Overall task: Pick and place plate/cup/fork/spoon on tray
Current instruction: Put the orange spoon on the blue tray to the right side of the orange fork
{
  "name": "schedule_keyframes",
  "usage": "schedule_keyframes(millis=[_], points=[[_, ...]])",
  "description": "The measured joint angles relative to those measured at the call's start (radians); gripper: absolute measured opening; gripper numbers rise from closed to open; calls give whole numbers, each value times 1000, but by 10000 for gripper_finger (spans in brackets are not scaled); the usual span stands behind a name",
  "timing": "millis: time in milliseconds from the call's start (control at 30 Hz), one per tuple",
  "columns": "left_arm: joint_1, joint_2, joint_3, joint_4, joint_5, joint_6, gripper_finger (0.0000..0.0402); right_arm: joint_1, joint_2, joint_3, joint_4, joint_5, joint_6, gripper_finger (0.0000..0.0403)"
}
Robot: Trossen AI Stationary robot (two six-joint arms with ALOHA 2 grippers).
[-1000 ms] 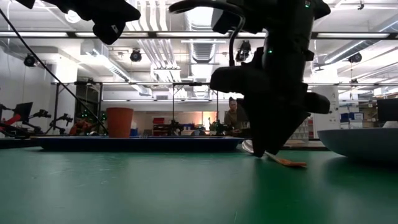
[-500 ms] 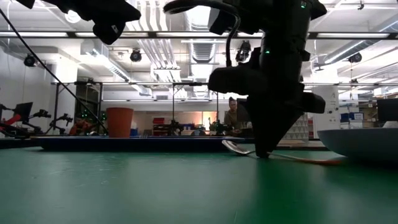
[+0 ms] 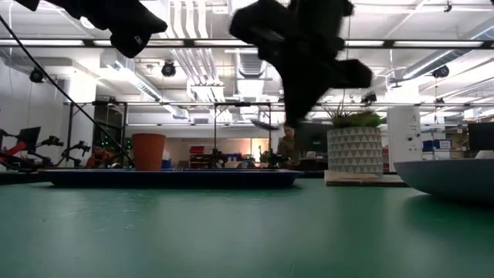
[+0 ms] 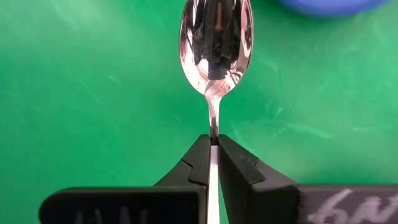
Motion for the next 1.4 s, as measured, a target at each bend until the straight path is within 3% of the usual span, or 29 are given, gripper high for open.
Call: schedule_keyframes(millis=[167,433,800,1067,1400], points=[[0,-40,0,-54,0,0,0,-76,0,78,-1,4,40,12],[0,-87,0,-124,-2,-8,0,-266,0,151,9,8,-37,12],[0,-76,0,-130,-4,-9,0,-486,0,88,106,10,-56,12],[0,-74,0,-131,-4,-9,0,-536,0,76,294,10,-37,12],[0,-74,0,-127,-4,-8,0,-539,26,76,346,18,-35,12]])
